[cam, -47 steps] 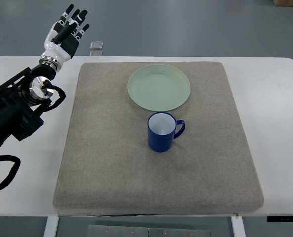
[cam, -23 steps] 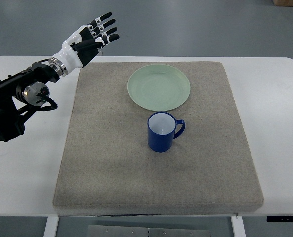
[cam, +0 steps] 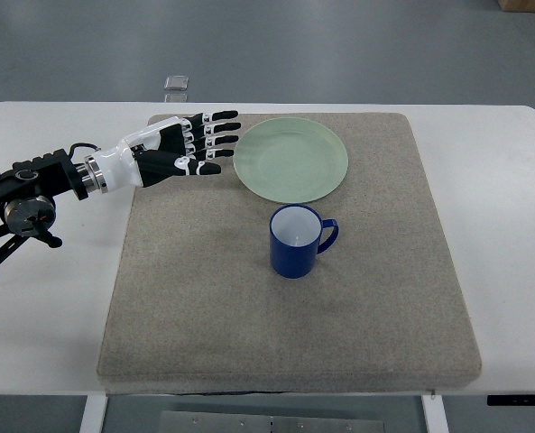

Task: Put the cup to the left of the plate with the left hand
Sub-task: 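Swing the left hand down and reach toward the blue mug's side, then close the left hand fingers around the blue mug body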

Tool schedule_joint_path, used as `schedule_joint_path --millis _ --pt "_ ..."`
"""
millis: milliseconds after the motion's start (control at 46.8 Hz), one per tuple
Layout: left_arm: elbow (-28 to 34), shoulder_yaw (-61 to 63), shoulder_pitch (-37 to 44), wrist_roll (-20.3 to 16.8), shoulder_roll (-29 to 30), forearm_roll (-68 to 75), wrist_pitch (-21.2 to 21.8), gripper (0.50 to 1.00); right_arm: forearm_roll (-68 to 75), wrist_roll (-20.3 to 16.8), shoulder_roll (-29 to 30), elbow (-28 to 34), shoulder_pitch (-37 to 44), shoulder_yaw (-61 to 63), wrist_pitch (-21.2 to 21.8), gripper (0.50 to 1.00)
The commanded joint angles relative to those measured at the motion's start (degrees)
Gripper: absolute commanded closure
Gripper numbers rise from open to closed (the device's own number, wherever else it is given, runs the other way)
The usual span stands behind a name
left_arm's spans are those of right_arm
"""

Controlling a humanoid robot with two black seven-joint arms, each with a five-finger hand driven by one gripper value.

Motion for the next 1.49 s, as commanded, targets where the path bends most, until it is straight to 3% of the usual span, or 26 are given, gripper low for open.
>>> schedule_joint_path --millis 0,406,1473 --pt "0.0 1.0 0.8 0.0 -0.1 1.7 0.0 0.506 0.0 0.0 0.0 0.0 0.0 0.0 0.0 0.566" --pt "-5.8 1.1 3.9 -0.3 -0.1 9.8 0.0 0.506 0.0 0.0 0.0 0.0 0.0 0.0 0.0 0.566" --pt "-6.9 1.1 3.7 -0.2 -6.6 14.2 0.4 0.506 0.0 0.0 0.0 0.0 0.0 0.0 0.0 0.566"
